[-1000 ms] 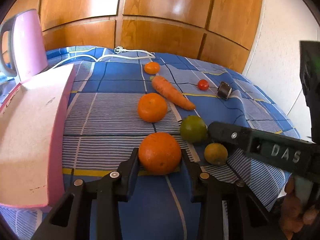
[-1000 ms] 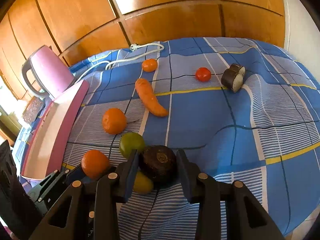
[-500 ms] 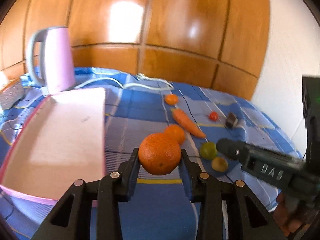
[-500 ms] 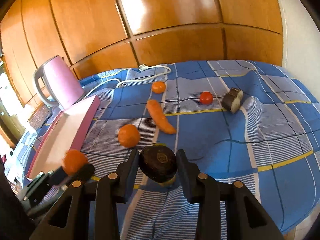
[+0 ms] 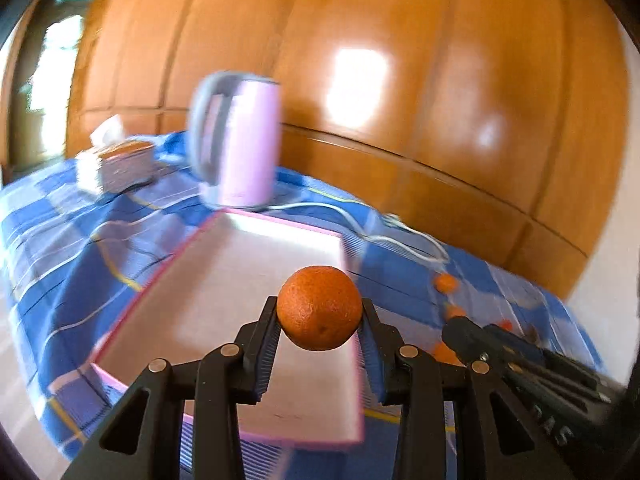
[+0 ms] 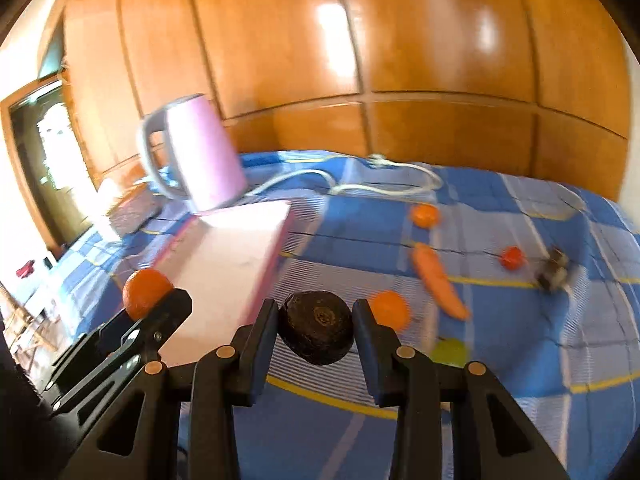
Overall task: Organize fruits
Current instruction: 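Lower the orange and dark fruit into the pink tray and open both tools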
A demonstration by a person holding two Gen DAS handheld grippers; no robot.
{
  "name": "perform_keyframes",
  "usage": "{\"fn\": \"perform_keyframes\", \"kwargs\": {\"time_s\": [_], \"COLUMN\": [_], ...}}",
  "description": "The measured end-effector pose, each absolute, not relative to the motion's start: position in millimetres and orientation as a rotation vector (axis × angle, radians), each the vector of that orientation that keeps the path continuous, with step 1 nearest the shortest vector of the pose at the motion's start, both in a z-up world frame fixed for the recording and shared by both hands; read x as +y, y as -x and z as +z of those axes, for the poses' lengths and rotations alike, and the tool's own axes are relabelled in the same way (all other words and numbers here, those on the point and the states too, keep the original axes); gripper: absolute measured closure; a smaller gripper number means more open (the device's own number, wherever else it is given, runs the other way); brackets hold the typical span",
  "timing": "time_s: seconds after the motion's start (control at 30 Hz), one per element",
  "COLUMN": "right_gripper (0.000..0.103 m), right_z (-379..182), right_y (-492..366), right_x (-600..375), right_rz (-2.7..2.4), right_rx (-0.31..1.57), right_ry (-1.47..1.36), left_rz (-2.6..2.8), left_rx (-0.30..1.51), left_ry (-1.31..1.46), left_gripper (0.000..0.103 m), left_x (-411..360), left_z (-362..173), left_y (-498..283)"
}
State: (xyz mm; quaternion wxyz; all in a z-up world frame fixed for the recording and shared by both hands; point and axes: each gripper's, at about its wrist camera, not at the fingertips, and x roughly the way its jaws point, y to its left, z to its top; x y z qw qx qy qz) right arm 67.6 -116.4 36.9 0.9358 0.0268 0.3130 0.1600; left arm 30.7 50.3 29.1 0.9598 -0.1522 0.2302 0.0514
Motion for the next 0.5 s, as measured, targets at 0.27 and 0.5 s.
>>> {"fn": "perform_keyframes", "kwargs": {"time_s": [0.27, 0.5], "right_gripper": [0.064, 0.058], "right_z": [37.0, 30.8], "right_y": [-94.5, -108.1], "right_x": [-58.1, -41.7], "right_rz": [0.481, 0.515], "right_rx": [0.676, 0.710], "right_ry": [-0.047, -0.054], "left_rz": [0.294, 0.390], "left_rx": [0.520, 0.512], "left_ry": [0.476, 0.537], "left_gripper": [0.061, 0.037], "left_x": [101.5, 121.8], "left_z": [9.7, 2.0], "left_y": [-42.9, -43.4]}}
